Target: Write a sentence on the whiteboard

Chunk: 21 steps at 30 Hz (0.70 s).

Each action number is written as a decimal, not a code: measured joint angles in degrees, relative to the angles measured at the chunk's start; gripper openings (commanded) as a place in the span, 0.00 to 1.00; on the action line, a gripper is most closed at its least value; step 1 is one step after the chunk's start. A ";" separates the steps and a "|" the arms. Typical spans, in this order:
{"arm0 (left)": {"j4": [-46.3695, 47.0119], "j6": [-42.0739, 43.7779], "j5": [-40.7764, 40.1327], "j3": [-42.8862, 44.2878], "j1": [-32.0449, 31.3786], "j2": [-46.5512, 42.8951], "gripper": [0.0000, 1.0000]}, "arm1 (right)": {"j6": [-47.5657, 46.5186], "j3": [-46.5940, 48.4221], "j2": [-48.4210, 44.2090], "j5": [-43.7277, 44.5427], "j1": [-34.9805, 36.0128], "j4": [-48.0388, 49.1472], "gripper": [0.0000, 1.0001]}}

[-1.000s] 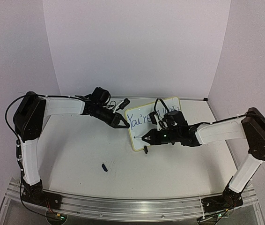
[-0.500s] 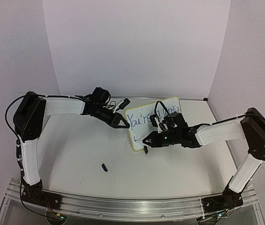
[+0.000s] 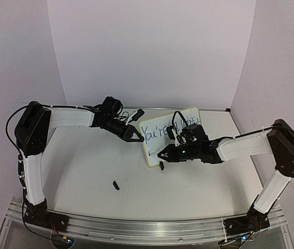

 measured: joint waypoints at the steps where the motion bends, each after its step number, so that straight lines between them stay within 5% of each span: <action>1: 0.00 0.00 0.00 0.00 0.00 0.00 0.00 | 0.00 0.00 0.00 0.00 0.00 0.15 0.00; 21: 0.02 0.37 0.00 0.02 -0.13 0.00 0.00 | 1.73 -1.07 -3.13 5.07 0.00 3.98 0.00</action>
